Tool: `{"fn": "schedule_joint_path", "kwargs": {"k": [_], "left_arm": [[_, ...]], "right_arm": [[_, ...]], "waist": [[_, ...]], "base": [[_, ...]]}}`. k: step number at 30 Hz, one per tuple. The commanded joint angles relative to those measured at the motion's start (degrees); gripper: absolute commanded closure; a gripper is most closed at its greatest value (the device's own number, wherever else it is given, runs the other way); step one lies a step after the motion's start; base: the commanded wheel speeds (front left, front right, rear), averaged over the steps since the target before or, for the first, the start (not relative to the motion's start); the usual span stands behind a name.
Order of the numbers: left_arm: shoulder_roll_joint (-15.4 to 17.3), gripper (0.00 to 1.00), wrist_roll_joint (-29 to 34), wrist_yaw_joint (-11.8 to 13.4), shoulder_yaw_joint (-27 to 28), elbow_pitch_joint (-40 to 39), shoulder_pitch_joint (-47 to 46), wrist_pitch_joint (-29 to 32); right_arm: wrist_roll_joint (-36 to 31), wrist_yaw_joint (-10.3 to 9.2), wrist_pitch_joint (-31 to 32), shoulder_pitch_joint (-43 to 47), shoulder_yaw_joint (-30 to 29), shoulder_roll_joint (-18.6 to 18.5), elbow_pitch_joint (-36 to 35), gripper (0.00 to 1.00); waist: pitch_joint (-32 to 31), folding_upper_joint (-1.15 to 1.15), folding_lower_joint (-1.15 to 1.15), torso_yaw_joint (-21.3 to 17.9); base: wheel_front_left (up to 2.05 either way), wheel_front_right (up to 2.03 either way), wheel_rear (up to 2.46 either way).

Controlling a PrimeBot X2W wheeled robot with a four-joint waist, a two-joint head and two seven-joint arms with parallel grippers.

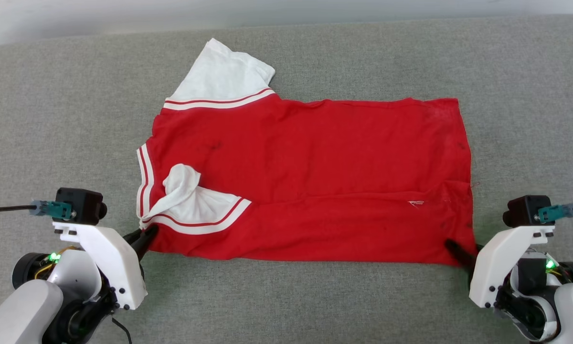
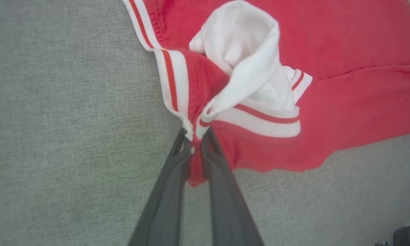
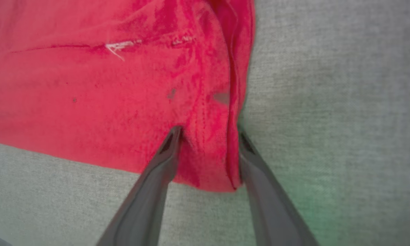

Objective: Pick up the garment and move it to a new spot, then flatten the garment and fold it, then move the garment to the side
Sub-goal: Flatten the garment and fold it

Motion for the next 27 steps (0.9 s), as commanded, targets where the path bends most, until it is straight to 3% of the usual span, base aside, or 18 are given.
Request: {"fn": "schedule_joint_path", "kwargs": {"k": [1, 11, 15, 24, 27], "left_arm": [[-0.2, 1.0, -0.3, -0.1, 0.0, 0.0, 0.4, 0.0], [-1.3, 1.0, -1.2, 0.1, 1.1, 0.2, 2.0, -2.7], [-1.5, 1.0, -1.7, 1.4, 1.8, -0.8, 3.9, -4.1], [0.4, 1.0, -2.8, 6.8, 3.2, -7.0, 14.3, -6.4], [1.1, 1.0, -3.6, 7.4, 3.0, -7.7, 17.5, -6.0]], "right_arm": [[0.5, 0.18, 1.6, 0.9, 2.0, 1.2, 2.7, 1.0], [0.7, 0.09, 0.5, -2.1, 0.8, -2.4, -0.6, 1.0], [0.9, 0.09, 1.1, -0.9, 1.4, -2.9, -2.9, 1.0], [1.5, 0.09, 4.0, 6.7, -0.2, -3.7, -9.9, 1.0], [1.0, 0.1, 5.4, 9.9, -1.4, -3.0, -11.8, 1.0]], "waist": [[0.0, 0.0, 0.0, 0.0], [-3.2, 0.0, 0.0, 0.2], [-6.0, 0.0, 0.0, 0.2], [-12.3, 0.0, 0.0, 1.1], [-12.5, 0.0, 0.0, 1.6]], "base": [[0.0, 0.0, 0.0], [0.0, 0.0, 0.0], [0.0, 0.0, 0.0], [0.0, 0.0, 0.0], [0.0, 0.0, 0.0]]}}
